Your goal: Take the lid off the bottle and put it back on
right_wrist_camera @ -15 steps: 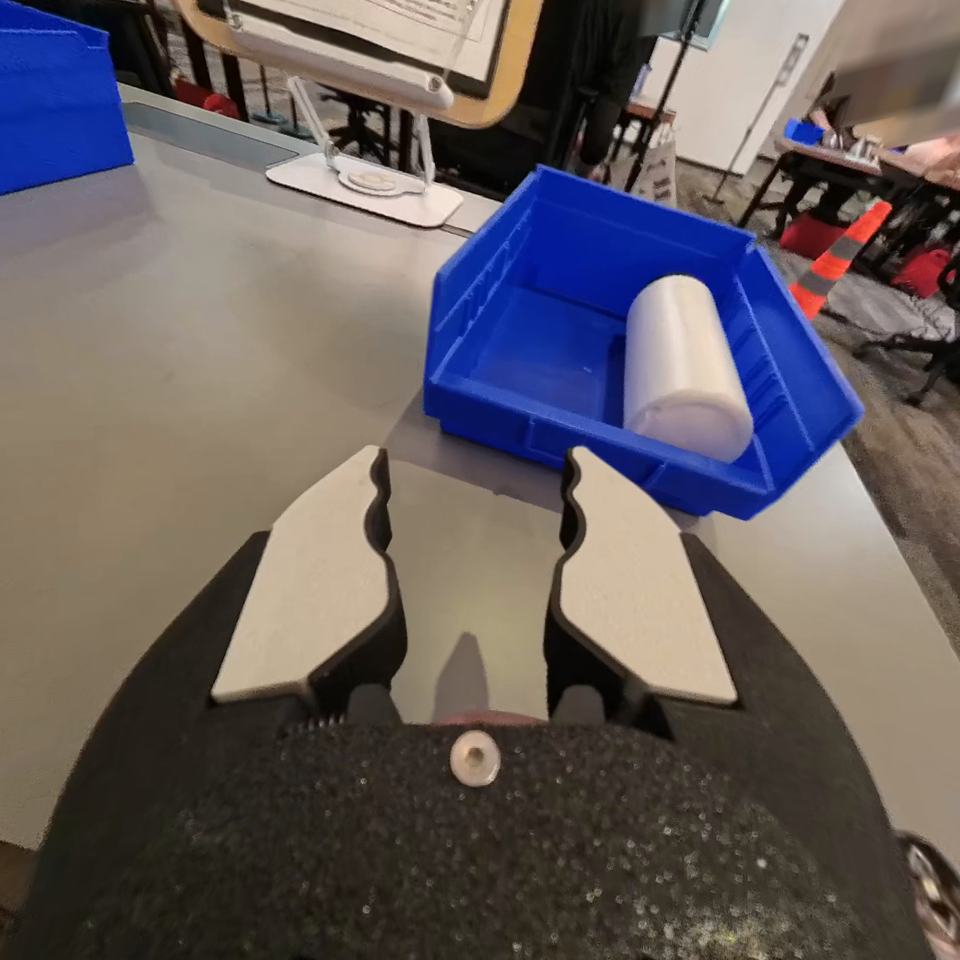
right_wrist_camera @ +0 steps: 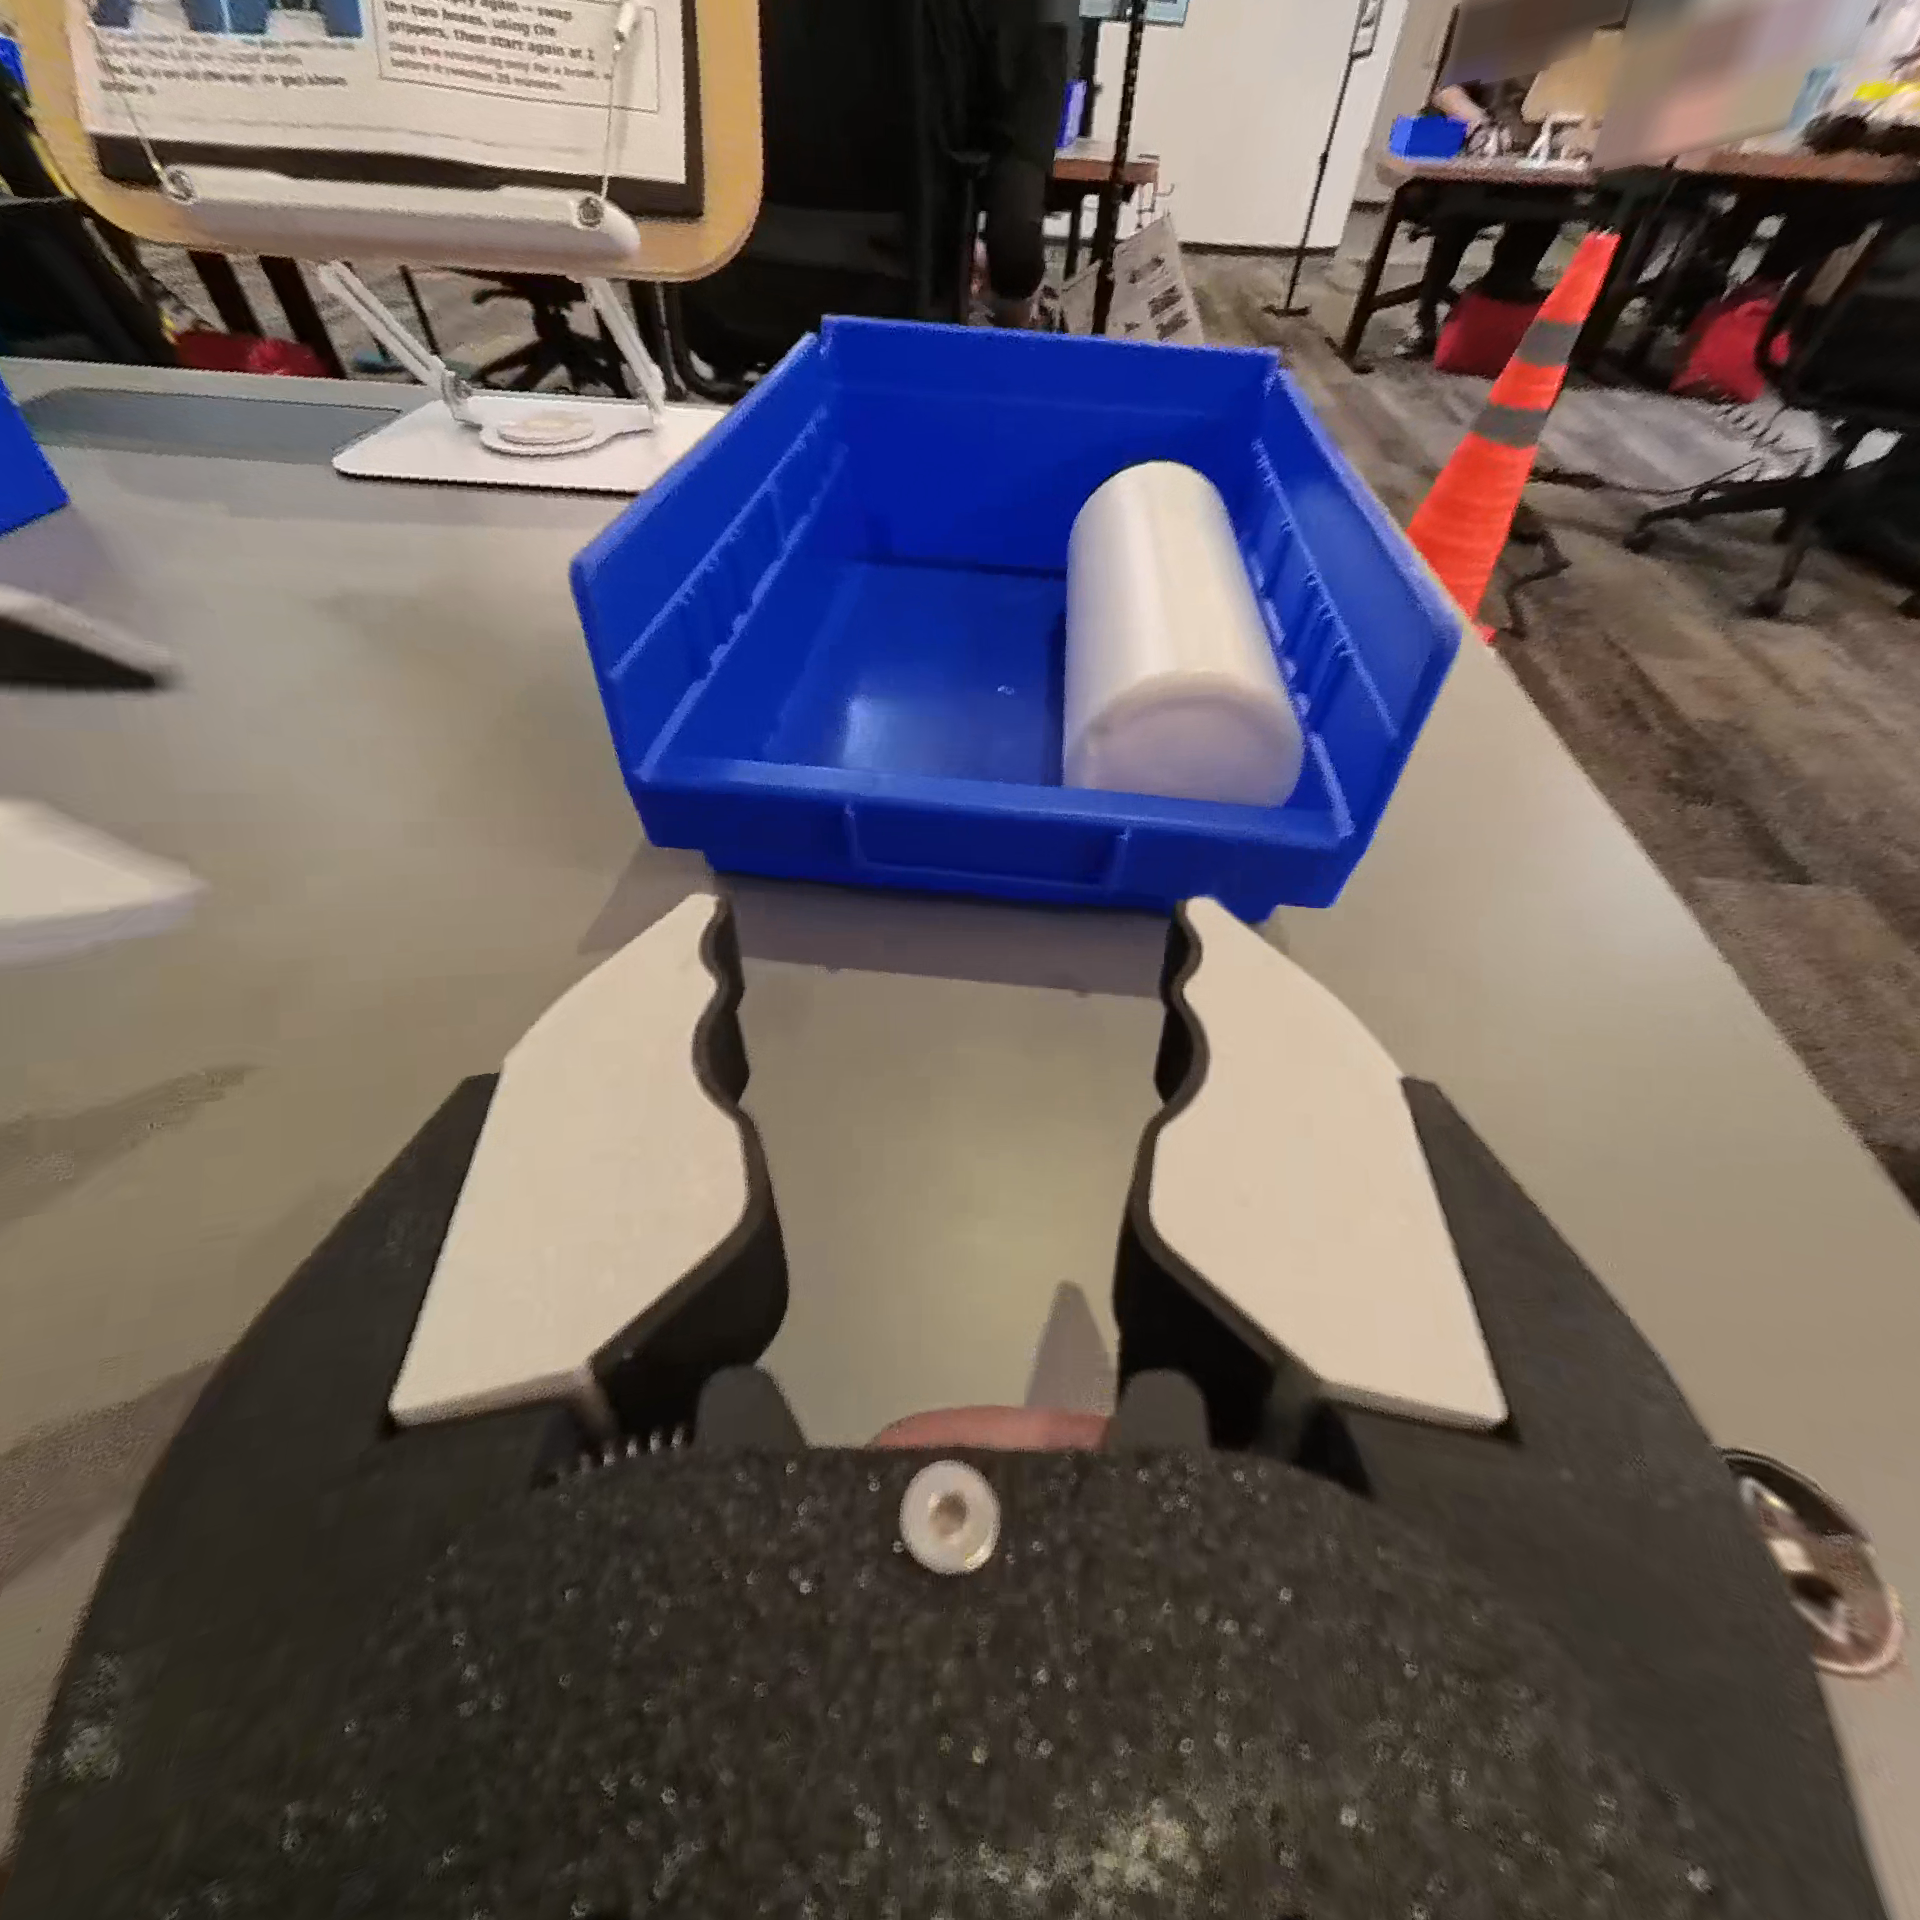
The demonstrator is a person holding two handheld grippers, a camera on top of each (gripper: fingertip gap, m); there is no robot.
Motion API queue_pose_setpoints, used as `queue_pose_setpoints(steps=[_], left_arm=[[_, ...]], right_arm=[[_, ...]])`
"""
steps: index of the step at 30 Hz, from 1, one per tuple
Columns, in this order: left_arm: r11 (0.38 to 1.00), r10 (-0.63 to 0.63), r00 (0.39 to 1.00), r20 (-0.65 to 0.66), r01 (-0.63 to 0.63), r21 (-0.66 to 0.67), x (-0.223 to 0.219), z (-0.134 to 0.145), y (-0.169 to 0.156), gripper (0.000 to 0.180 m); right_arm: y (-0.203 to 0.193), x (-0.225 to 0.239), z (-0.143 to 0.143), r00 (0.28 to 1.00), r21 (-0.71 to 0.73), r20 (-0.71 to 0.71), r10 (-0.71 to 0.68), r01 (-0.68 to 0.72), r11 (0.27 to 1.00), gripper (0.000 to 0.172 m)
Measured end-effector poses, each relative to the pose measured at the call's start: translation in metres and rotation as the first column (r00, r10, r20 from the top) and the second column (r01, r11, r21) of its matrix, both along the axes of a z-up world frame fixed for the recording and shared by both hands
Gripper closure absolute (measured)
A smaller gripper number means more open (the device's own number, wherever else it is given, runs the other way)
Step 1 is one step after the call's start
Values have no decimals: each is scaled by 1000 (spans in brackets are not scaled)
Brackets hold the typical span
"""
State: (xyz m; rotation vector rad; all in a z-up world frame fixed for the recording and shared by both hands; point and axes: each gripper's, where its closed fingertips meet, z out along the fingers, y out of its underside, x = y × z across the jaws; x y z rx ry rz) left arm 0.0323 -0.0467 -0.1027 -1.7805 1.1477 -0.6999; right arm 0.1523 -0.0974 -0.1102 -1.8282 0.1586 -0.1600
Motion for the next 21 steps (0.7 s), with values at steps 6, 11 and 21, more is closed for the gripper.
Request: queue_pose_setpoints(steps=[6, 11, 21], left_arm=[[969, 240, 969, -62, -243, -47, 61, -8, 82, 87], [951, 245, 961, -129, -264, -161, 69, -43, 97, 142], [933, 348, 920, -181, -359, -31, 6, -41, 77, 176]], right_arm=[[2, -4, -8, 999, -40, 27, -18, 19, 999, 99], [3, 9, -17, 992, -91, 59, -113, 118, 989, 100], [2, 22, -28, 979, -146, -26, -201, 195, 970, 105]])
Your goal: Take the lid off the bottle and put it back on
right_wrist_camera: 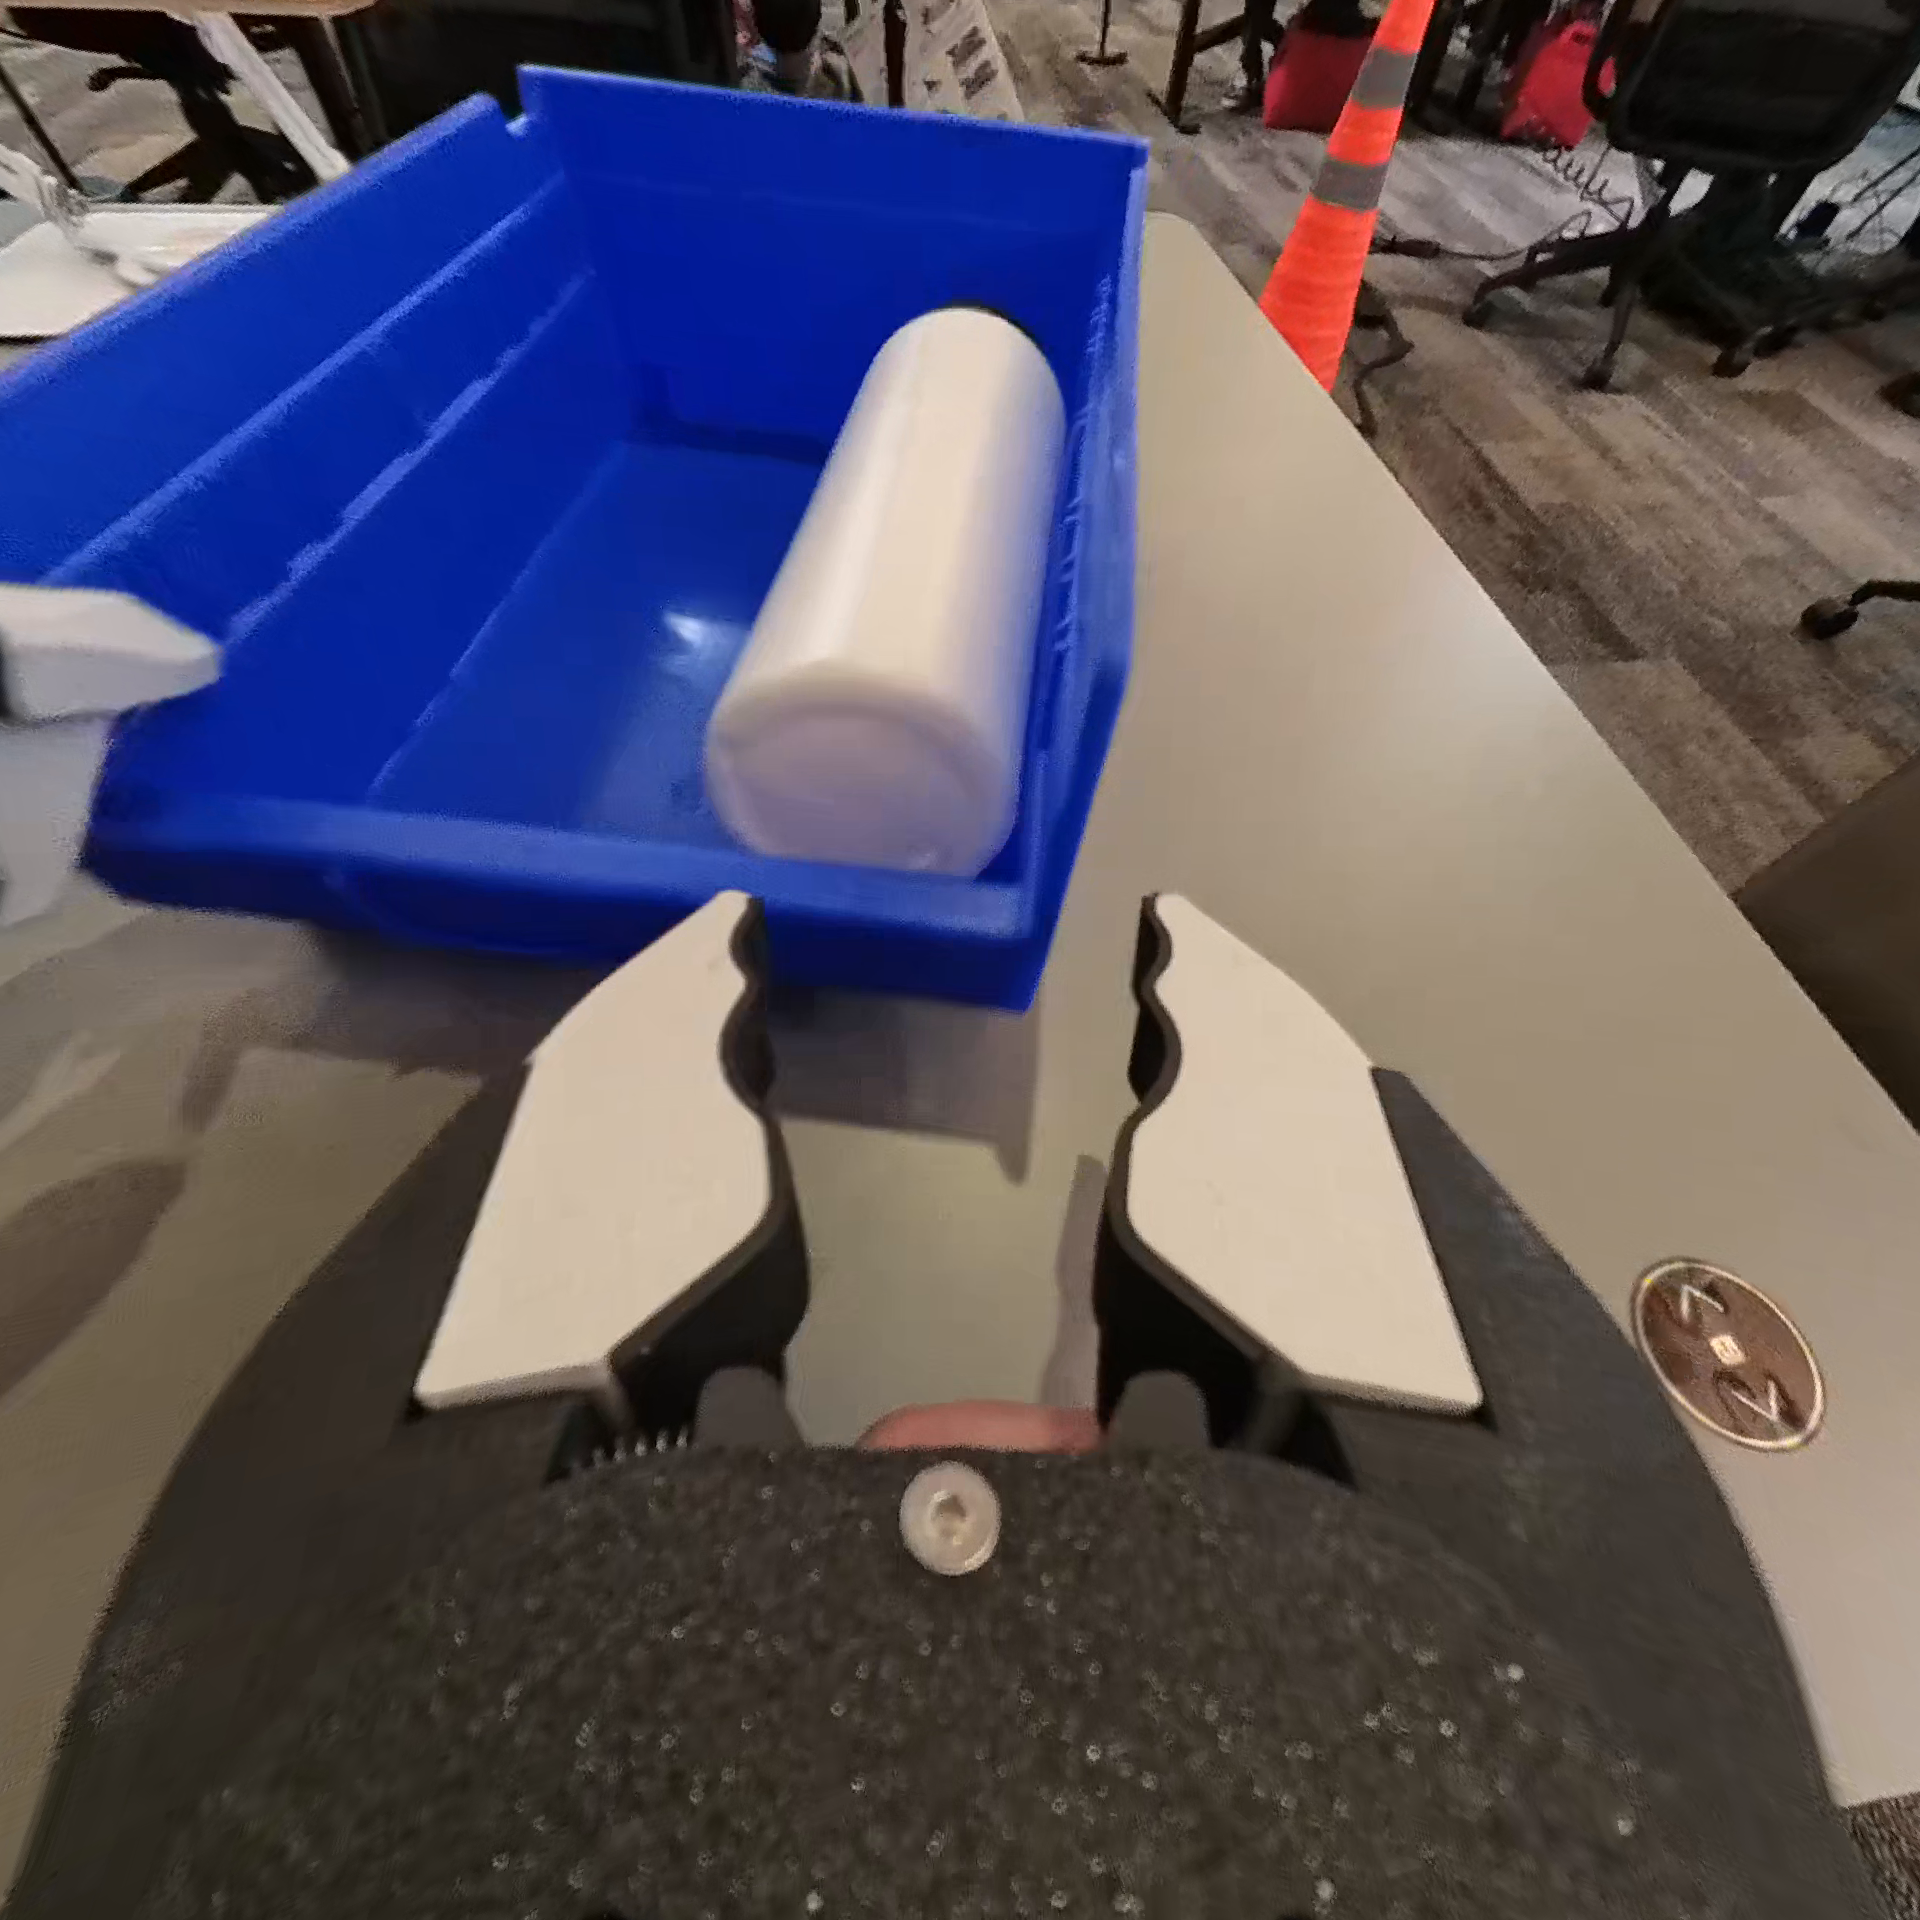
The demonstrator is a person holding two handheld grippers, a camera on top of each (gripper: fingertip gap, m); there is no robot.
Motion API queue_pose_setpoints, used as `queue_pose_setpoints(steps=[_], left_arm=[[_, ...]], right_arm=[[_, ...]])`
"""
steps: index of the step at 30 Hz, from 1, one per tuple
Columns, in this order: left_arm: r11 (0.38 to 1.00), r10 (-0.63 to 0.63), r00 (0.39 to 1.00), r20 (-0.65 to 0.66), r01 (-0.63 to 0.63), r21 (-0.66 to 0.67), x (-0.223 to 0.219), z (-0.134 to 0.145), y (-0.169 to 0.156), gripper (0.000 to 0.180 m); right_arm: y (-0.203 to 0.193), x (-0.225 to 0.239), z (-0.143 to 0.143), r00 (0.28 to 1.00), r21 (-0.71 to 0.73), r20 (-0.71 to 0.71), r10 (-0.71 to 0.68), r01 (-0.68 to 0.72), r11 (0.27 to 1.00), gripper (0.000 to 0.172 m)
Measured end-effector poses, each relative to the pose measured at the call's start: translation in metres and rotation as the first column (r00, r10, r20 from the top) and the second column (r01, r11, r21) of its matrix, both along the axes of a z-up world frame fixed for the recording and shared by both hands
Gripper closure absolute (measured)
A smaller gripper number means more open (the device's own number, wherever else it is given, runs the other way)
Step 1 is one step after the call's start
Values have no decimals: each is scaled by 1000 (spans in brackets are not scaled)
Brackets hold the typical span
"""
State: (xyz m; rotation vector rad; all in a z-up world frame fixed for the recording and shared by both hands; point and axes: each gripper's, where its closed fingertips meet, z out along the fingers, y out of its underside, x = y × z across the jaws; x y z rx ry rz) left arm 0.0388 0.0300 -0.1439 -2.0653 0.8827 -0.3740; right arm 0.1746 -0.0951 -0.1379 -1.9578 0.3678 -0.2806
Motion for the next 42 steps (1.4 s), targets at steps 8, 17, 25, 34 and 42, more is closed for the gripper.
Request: queue_pose_setpoints(steps=[8, 17, 25, 34, 42], left_arm=[[1000, -10, 1000, 2, 10, 10, -41, 1, -33, 176], [987, 117, 992, 44, -121, 105, -114, 31, -17, 175], [928, 341, 936, 92, -350, 125, -241, 35, 47, 178], [960, 277, 899, 340, -251, -121, -271, 30, 70, 146], [969, 177, 830, 529, -242, 56, -362, 185, 101, 105]], right_arm=[[4, -21, -3, 984, 25, -157, 84, -81, 996, 143], [26, -69, 19, 993, 139, -110, 51, -36, 990, 170], [117, -184, 35, 980, 192, -42, 196, -184, 964, 170], [146, -242, 7, 930, 73, -88, 357, -351, 934, 147], [101, -233, 32, 820, 235, -59, 569, -542, 807, 131]])
